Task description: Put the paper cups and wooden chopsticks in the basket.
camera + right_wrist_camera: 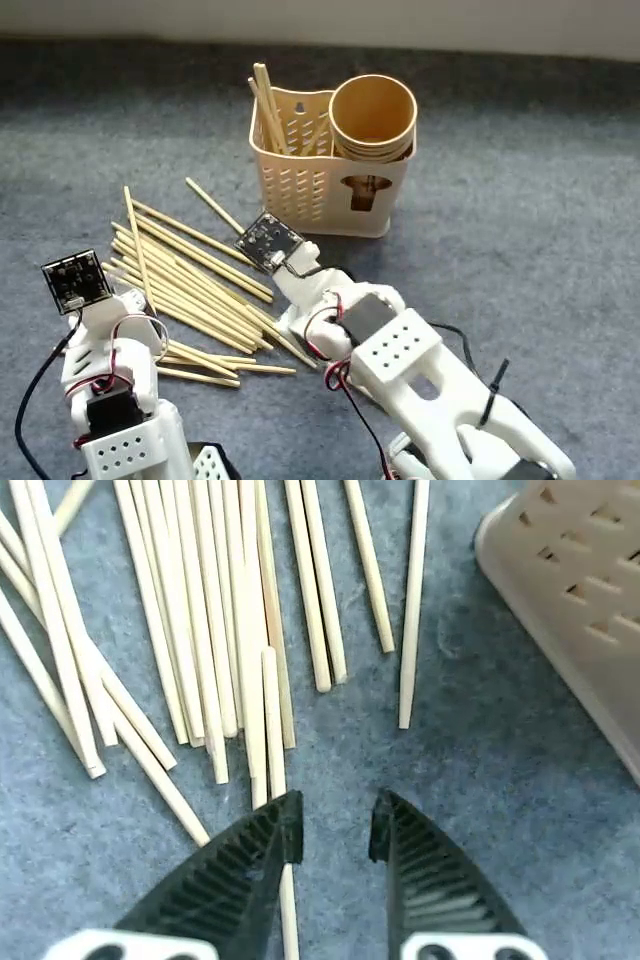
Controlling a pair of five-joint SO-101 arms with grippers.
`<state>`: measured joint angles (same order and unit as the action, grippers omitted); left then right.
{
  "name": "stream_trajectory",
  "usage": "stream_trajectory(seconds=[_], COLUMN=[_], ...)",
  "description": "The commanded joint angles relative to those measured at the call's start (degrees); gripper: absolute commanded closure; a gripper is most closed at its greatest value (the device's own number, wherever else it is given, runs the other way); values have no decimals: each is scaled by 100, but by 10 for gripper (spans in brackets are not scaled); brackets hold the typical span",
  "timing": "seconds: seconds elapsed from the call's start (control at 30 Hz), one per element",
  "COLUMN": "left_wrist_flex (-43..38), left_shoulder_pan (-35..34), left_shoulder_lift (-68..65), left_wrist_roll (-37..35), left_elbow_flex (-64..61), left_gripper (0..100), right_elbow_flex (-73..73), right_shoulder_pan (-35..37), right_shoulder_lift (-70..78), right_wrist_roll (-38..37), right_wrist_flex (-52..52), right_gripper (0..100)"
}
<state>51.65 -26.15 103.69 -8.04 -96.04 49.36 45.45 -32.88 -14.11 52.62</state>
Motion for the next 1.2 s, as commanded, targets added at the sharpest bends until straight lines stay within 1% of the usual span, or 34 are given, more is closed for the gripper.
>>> stream_trajectory(seconds=[0.0, 0.17, 0.37, 0.57, 1.0, 1.17], left_wrist_flex=[18, 18, 18, 26, 105, 114], left_shoulder_pan=[119, 119, 119, 119, 119, 119], left_shoulder_lift=[13, 13, 13, 13, 31, 31], left_wrist_roll=[-9, -9, -9, -9, -9, -9], left_elbow_flex=[-119, -119, -119, -119, -119, -119], left_gripper=[987, 987, 987, 987, 986, 986], right_elbow_flex=[-514, -840, -901, -901, -857, -857], right_shoulder_pan=[57, 66, 110, 505, 497, 497], right_shoulder_lift=[708, 1657, 2378, 2431, 2475, 2475], right_wrist_roll=[-9, -290, -325, -299, -325, -325], right_wrist_flex=[-13, -40, -497, -470, -602, -787], right_gripper=[875, 875, 877, 878, 880, 948])
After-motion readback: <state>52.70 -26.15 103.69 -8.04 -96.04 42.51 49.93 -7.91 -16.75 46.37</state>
